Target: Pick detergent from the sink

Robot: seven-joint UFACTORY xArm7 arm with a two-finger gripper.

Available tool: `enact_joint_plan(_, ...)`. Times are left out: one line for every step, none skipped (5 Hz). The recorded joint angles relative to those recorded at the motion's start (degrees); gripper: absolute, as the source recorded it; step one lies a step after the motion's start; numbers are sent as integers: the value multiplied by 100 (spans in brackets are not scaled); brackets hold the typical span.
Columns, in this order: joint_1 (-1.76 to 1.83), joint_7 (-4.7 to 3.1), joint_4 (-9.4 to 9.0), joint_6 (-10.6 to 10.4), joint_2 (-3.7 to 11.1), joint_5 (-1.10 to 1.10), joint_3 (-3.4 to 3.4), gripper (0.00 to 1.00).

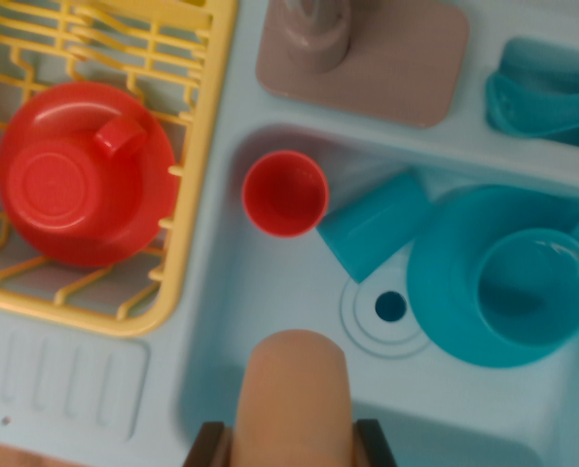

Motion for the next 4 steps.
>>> enact_joint_plan(0,0,0,0,0,0,0,100)
enact_joint_plan(0,11,188,254,-67,-8,0,100)
enact_joint_plan(0,11,188,254,-67,-8,0,100)
enact_joint_plan(1,22,366,495,-130,-15,0,100)
